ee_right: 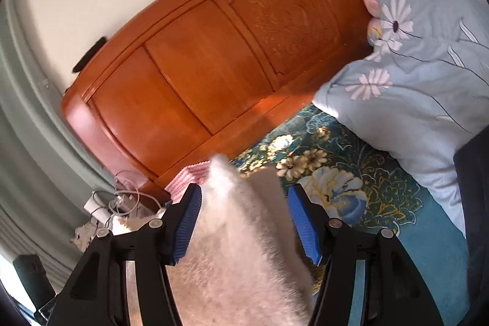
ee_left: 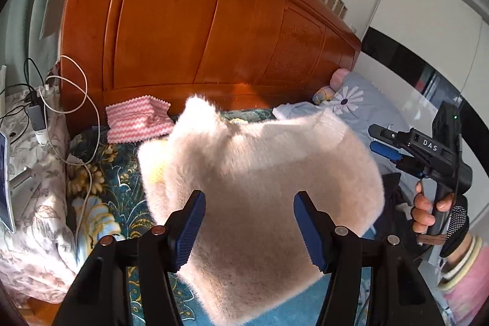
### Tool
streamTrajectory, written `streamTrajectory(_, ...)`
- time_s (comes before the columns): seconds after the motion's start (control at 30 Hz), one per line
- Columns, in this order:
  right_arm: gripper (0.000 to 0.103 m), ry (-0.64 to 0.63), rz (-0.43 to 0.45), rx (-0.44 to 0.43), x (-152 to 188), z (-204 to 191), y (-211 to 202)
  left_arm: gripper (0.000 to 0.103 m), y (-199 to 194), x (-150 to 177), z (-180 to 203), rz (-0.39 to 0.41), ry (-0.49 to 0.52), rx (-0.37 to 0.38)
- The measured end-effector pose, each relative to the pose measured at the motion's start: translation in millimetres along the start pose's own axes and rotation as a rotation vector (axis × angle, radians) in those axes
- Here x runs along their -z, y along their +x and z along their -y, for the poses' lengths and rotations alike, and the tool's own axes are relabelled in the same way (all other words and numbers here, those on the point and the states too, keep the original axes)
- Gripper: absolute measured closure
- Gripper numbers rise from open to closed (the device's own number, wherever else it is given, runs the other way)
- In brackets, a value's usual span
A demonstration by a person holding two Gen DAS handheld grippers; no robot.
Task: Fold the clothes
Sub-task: 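Lift the folded sweater with both grippers and carry it toward the clothes stack, then lower the folded sweater onto the clothes stack and open both grippers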
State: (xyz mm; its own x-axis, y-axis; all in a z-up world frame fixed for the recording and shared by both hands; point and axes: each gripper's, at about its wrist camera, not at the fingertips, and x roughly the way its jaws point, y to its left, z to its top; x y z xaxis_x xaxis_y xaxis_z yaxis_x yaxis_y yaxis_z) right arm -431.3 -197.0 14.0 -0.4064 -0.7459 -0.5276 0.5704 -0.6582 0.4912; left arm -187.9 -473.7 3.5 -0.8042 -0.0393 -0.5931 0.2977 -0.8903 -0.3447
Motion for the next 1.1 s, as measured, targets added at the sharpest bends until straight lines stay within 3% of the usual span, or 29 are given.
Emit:
streamTrajectory(0.17, 0.042, -0.098, -0.132, -0.022, 33.7, -22.9, 40.7, 0.039, 21.3, 17.0, -11.7, -0.022, -0.040, -0.013)
streamTrajectory(0.37, 0.042, -0.091, -0.169, 0.038, 48.5, -14.9, 70.3, 0.038, 20.1, 16.6, -10.2, -0.020, -0.060, 0.008)
streamTrajectory(0.47, 0.042, -0.071, -0.164, 0.041, 45.2, -15.2, 62.4, 0.037, 6.9, 16.1, -8.9, -0.022, -0.088, 0.014)
streamTrajectory(0.6, 0.042, -0.135, -0.081, 0.066, 45.8, -30.7, 27.7, 0.016, -21.4, 25.0, -1.5, 0.008, -0.071, 0.004)
streamTrajectory(0.73, 0.038, -0.223, -0.045, 0.053, 67.7, -51.4, -9.5, 0.007, -40.6, 46.2, 8.3, -0.001, -0.041, 0.011)
streamTrajectory(0.87, 0.037, -0.279, -0.064, 0.049, 100.3, -62.8, -29.2, 0.000, -50.4, 68.9, 17.6, -0.011, -0.019, -0.010)
streamTrajectory(0.9, 0.035, -0.287, -0.073, 0.051, 108.4, -64.1, -31.6, 0.000, -51.8, 73.8, 19.4, -0.016, -0.015, -0.015)
streamTrajectory(1.0, 0.010, -0.293, -0.099, 0.041, 132.6, -64.7, -35.2, 0.000, -52.8, 85.1, 22.1, -0.040, -0.012, -0.029)
streamTrajectory(1.1, 0.007, -0.267, -0.096, 0.045, 148.9, -60.4, -37.8, 0.000, -50.8, 93.1, 22.4, -0.049, -0.011, -0.052)
